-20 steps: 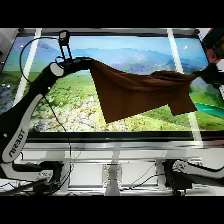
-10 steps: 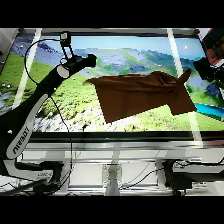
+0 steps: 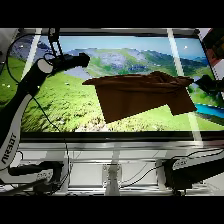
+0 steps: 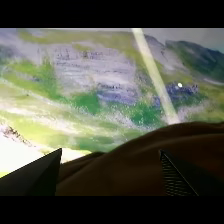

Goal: Fold the clothes and pants, and hang the long-sleeved shirts on hangers.

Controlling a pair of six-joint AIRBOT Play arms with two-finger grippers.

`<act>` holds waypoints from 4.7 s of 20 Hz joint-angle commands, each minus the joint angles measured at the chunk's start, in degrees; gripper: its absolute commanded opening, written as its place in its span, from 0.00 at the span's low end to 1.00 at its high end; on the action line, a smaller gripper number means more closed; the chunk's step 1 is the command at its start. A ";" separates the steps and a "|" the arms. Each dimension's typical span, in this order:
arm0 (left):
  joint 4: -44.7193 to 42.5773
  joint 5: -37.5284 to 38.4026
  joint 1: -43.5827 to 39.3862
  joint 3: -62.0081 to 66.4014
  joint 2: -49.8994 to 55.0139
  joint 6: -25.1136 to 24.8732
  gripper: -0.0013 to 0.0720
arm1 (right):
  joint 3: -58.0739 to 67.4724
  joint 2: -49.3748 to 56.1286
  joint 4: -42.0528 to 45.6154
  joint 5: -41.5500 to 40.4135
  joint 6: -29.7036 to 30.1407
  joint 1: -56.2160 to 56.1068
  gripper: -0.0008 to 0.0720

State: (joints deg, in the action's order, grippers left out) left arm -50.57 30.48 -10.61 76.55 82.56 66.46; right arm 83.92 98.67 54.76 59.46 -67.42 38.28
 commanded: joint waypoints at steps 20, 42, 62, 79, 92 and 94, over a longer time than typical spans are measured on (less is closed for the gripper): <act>0.04 7.19 1.25 0.04 -0.83 0.02 0.99 | 23.89 23.93 8.31 13.42 2.01 -5.81 0.55; -3.85 31.74 1.09 -2.91 -0.96 11.13 0.85 | 32.11 16.39 16.04 25.68 -5.51 -1.29 0.03; 30.36 3.39 -28.63 -27.26 9.31 4.63 0.50 | 31.61 11.80 12.04 34.16 -5.66 -0.83 0.03; 31.10 2.27 -29.94 -17.33 10.25 -4.39 0.04 | 31.78 3.89 9.38 34.21 -5.66 -0.83 0.03; 22.23 -1.25 -0.04 0.72 -22.32 -10.38 0.03 | 31.78 -15.34 -8.44 24.87 -5.66 -0.83 0.03; 22.25 -5.88 2.99 0.72 -28.46 -10.38 0.04 | 31.78 -19.87 -12.39 22.97 -7.63 -0.83 0.03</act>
State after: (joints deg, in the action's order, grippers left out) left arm -26.98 30.96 -13.04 76.42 62.76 56.34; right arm 115.63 84.05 48.60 85.56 -73.23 37.43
